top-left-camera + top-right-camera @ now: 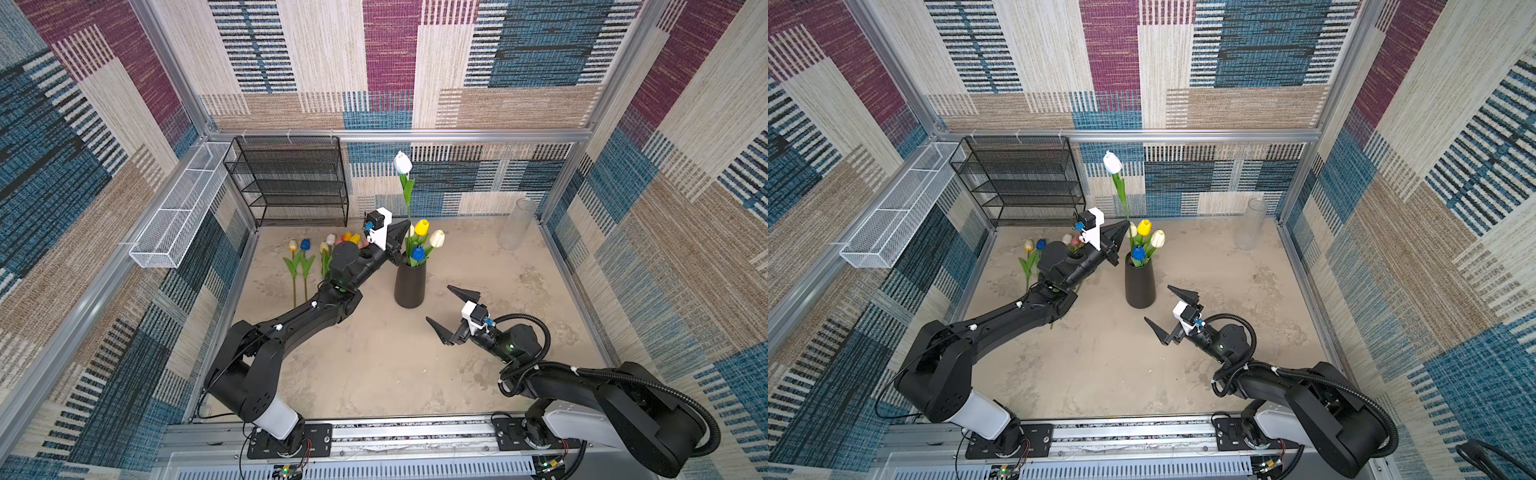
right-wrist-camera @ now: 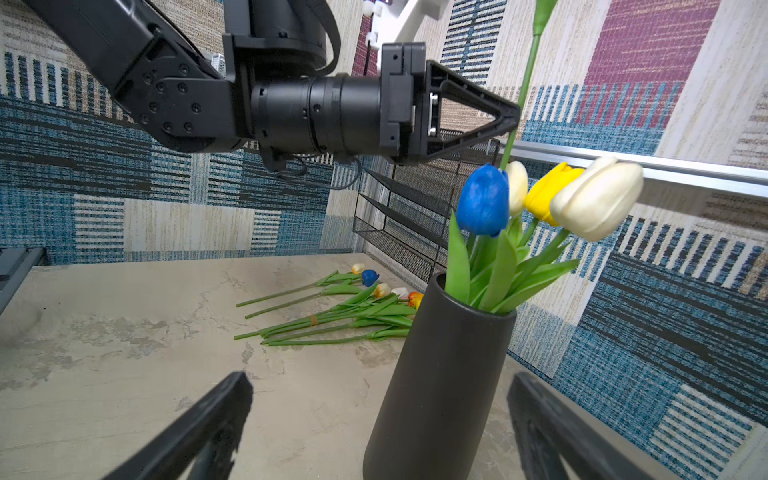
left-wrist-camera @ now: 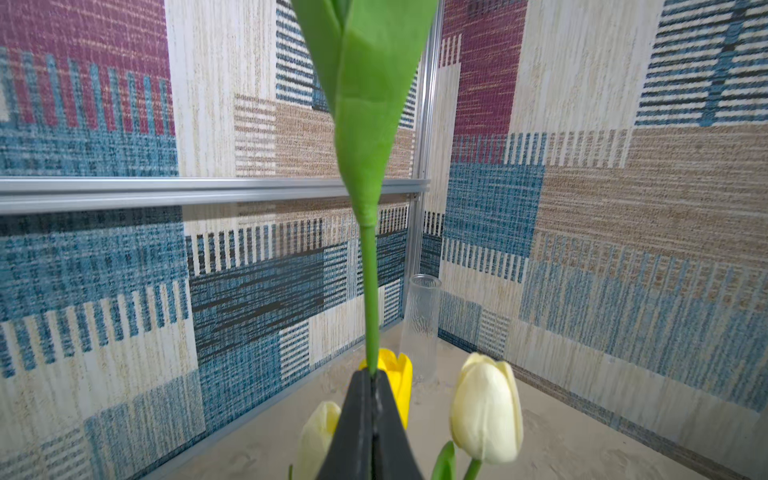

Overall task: Arrange the flowers into the vase
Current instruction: 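Carry the white tulip with the left gripper over the dark grey vase, then lower the white tulip stem into the vase opening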

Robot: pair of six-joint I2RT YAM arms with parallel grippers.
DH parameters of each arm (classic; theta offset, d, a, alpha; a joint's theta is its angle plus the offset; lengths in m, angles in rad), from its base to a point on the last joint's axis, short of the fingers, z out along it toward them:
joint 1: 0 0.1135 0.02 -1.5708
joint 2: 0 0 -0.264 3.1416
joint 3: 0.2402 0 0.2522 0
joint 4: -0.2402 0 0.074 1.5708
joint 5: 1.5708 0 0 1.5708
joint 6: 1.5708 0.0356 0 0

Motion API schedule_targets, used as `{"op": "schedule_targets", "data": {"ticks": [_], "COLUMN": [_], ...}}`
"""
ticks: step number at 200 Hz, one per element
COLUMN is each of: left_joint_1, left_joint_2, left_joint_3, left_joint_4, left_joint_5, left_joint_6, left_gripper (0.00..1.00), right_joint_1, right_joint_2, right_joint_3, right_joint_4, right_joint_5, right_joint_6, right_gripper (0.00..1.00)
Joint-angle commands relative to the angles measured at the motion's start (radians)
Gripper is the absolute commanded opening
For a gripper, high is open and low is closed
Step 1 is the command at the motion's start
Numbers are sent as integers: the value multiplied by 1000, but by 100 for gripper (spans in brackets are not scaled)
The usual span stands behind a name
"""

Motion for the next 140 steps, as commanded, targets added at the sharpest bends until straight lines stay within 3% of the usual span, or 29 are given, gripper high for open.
{"op": "schedule_targets", "data": {"ticks": [1,67,140], "left_joint_1": [2,2,2], "left_joint_2": [6,3,-4], "left_joint_3": [-24,-104,-90], "left_joint_4": [71,62,27], "left_joint_5": [-17,-37,19], "left_joint_6": [-25,-22,-13], "left_gripper": [0,0,0], "right_joint_1": [1,1,1], "right_joint_2": [-6,5,9], "right_joint_3": [-2,3,6], "right_joint_4": [1,2,0], "right_joint_5": [10,-1,-7], "right_joint_6": [-2,2,3], "right_gripper": [100,100,100]}}
